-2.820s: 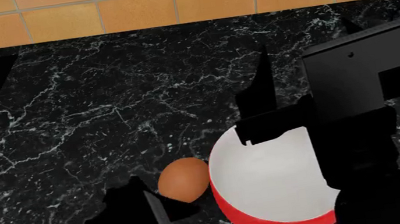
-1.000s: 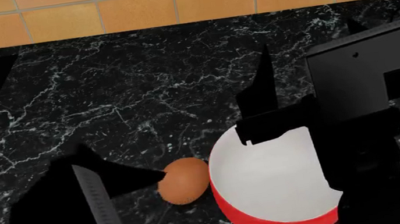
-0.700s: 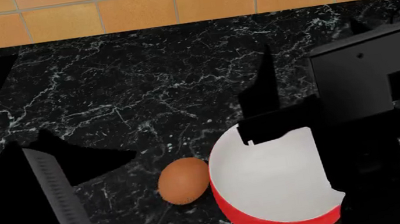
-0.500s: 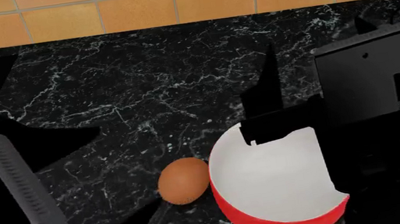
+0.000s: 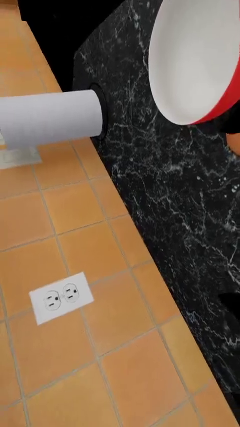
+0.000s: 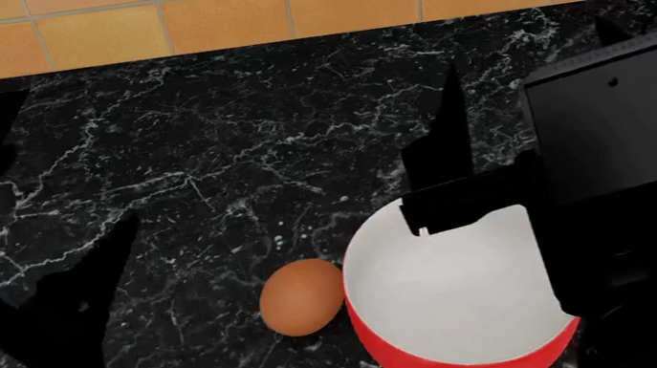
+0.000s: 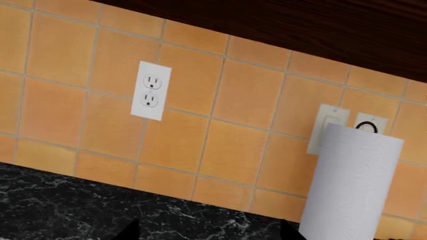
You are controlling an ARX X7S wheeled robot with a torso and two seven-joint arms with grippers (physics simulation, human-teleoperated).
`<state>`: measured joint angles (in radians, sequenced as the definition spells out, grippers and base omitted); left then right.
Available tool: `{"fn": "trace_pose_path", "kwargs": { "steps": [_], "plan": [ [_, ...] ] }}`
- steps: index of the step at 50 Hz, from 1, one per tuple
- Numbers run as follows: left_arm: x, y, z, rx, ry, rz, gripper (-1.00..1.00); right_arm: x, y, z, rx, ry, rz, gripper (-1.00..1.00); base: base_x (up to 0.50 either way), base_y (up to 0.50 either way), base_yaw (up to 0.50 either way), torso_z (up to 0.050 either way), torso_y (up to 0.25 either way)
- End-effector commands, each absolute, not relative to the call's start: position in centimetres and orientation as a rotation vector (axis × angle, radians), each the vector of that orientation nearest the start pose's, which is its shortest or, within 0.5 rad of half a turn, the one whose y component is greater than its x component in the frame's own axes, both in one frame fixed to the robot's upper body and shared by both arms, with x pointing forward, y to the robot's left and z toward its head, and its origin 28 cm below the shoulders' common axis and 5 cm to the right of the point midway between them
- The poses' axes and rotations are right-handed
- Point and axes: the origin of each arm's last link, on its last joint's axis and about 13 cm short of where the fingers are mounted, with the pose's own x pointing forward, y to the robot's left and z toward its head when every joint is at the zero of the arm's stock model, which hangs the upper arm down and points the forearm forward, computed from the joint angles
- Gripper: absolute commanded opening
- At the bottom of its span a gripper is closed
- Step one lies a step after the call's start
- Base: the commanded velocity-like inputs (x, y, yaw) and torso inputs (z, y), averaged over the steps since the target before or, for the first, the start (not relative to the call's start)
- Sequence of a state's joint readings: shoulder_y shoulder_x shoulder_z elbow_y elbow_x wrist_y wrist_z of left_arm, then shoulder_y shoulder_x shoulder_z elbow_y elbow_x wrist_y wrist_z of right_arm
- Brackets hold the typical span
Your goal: Place the eggs and milk next to the bowl.
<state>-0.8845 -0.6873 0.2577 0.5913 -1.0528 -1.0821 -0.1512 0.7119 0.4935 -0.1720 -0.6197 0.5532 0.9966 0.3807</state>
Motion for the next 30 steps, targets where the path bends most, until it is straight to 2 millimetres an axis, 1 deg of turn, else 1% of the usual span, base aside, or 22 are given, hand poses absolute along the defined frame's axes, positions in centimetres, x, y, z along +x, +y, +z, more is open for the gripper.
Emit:
{"fn": "trace_pose_path", "kwargs": {
  "steps": [1, 10, 13, 19, 24, 30],
  "plan": [
    [26.4, 26.6, 24.8, 0.148, -0.051, -0.427, 1.00, 25.5, -13.3, 24.0, -0.230, -0.202, 0.002, 1.00, 0.00, 0.00, 0.00, 0.000, 0.000],
    [26.8, 27.2, 23.9, 0.139, -0.061, -0.380, 1.00, 24.1, -13.4, 25.0, -0.286, -0.165, -0.011, 1.00, 0.00, 0.00, 0.00, 0.000, 0.000],
    [27.2, 27.3, 23.6, 0.124, -0.068, -0.357, 1.00, 23.4, -13.9, 25.5, -0.294, -0.144, -0.021, 1.00, 0.00, 0.00, 0.00, 0.000, 0.000],
    [27.2, 27.3, 23.3, 0.125, -0.073, -0.352, 1.00, 22.1, -14.7, 26.5, -0.322, -0.108, -0.058, 1.00, 0.00, 0.00, 0.00, 0.000, 0.000],
    [27.4, 27.2, 23.2, 0.129, -0.074, -0.348, 1.00, 21.0, -15.5, 26.8, -0.350, -0.038, -0.065, 1.00, 0.00, 0.00, 0.00, 0.000, 0.000],
    [27.6, 27.2, 22.9, 0.126, -0.074, -0.347, 1.00, 20.1, -15.8, 27.3, -0.366, 0.019, -0.055, 1.00, 0.00, 0.00, 0.00, 0.000, 0.000]
  ]
}}
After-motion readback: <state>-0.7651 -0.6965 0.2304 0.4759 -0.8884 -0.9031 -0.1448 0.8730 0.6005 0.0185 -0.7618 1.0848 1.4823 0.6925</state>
